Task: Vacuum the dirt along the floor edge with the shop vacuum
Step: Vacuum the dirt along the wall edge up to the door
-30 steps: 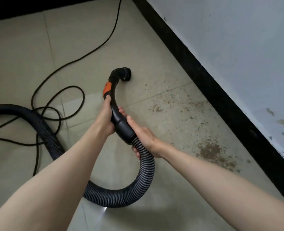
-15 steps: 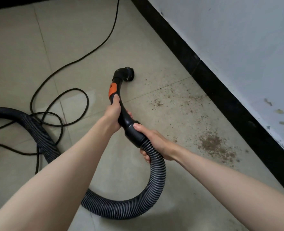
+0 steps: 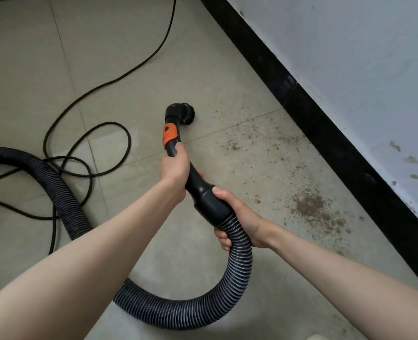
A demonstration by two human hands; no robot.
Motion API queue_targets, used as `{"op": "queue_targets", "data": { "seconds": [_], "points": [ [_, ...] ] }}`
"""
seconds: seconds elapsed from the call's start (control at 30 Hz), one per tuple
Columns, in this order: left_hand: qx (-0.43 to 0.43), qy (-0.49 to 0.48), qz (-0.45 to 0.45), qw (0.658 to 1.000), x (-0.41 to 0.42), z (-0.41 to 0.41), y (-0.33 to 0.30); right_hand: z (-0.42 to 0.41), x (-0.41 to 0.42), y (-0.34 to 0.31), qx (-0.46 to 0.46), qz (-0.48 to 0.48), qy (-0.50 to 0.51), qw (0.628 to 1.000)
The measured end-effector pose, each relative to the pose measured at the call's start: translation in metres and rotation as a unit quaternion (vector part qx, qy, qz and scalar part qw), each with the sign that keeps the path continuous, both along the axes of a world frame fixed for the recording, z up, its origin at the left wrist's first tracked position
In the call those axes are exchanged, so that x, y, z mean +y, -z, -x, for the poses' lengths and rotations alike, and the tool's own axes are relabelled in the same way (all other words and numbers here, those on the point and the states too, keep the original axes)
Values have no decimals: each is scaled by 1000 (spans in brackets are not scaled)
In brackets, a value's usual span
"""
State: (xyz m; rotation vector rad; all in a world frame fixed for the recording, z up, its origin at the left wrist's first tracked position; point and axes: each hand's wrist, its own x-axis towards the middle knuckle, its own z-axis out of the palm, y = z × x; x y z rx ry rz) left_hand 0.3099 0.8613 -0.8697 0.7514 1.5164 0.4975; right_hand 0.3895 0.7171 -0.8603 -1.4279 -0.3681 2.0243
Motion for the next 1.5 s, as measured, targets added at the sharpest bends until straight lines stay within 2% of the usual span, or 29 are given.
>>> {"op": "queue_targets", "data": {
  "seconds": [0.1,0.2,0.4,0.57,0.73,0.9,1.1,1.5],
  "points": [
    [-6,11,0,1000,-5,-7,-6,-7,-6,-1,31,9,16,999],
    [1,28,-9,1000,-8,-19,-10,-13,-8,-4,21,8,35,999],
    [17,38,-20,999,-10,-38,-8,-21,-7,-3,-70,-25,73,995],
    [6,35,-25,999,3,-51,-7,-26,4,-2,-177,-45,140,973],
    [-18,67,-10,998,15,-63,-7,-34,10,-1,-239,-94,149,955],
    [-24,92,-11,995,24,-84,-4,-50,15,-3,-249,-91,155,952],
    [-27,166,-24,985,28,-115,-8,-66,15,0,-243,-75,198,946],
    [-36,235,-56,970,18,-186,1,-109,5,13,-254,-43,286,923]
  ]
}}
